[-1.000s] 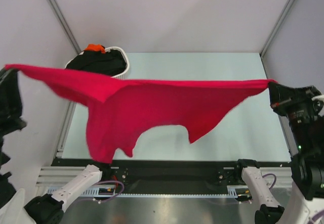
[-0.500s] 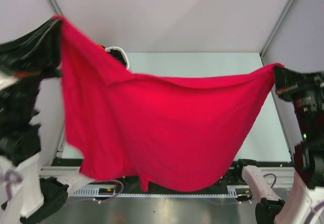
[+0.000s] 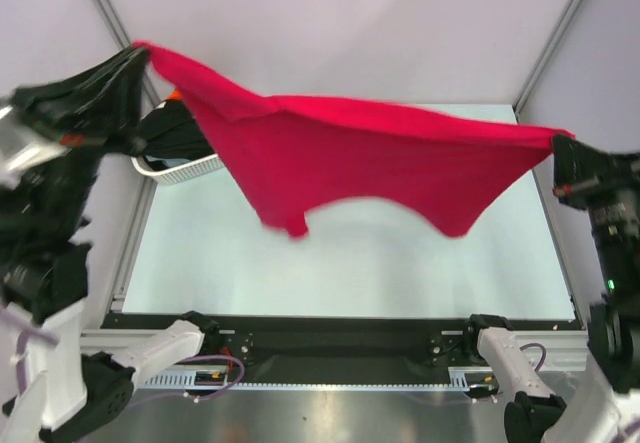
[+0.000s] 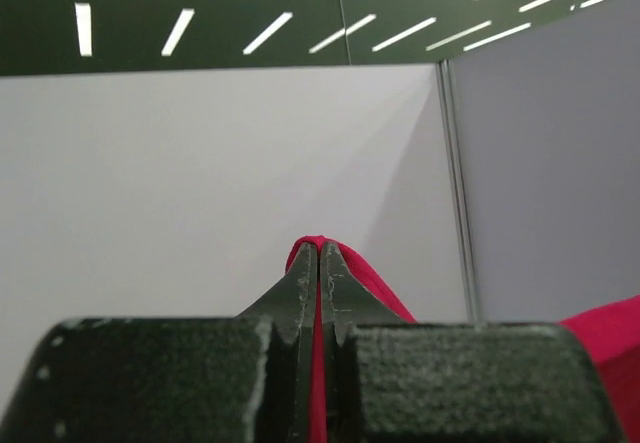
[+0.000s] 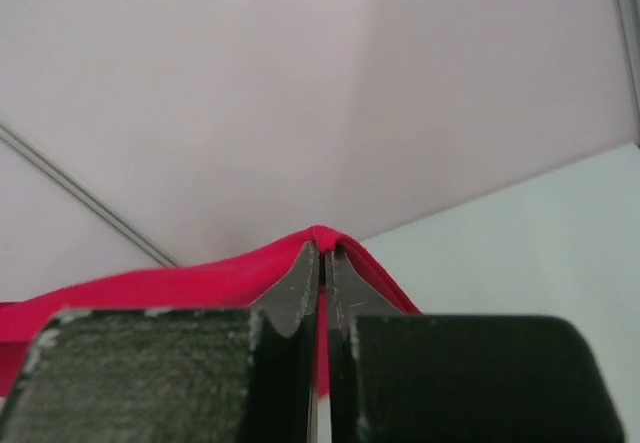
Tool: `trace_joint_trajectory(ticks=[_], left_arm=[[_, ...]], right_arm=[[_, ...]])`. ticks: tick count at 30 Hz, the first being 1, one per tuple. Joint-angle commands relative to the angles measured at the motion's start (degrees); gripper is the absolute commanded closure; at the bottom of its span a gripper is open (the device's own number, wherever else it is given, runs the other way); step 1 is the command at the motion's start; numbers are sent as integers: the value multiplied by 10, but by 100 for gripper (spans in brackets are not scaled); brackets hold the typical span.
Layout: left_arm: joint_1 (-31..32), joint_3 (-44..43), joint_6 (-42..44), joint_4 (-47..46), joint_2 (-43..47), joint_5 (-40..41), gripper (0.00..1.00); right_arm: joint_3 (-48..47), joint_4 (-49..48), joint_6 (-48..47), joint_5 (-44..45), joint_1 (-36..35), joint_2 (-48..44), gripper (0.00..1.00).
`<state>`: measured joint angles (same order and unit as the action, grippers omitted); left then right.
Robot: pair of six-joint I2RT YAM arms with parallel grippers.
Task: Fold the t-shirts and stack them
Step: Flatten the tshirt out
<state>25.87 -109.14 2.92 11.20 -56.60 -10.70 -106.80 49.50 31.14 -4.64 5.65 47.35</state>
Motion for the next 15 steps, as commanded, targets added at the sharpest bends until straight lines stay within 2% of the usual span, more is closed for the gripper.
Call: trace_joint_trajectory(ticks=[1,10,15], left_arm=[[3,6,-8,-38,61,-2,100],[3,3,-26,-24,119,0,100],[3,22,-25,-37,105,17,100]], right_arm=[[-45,26,-20,-8,2,-31,100],[-117,61,-14,-25,2,-41,100],[-83,32,-13,-17,2,-36,100]])
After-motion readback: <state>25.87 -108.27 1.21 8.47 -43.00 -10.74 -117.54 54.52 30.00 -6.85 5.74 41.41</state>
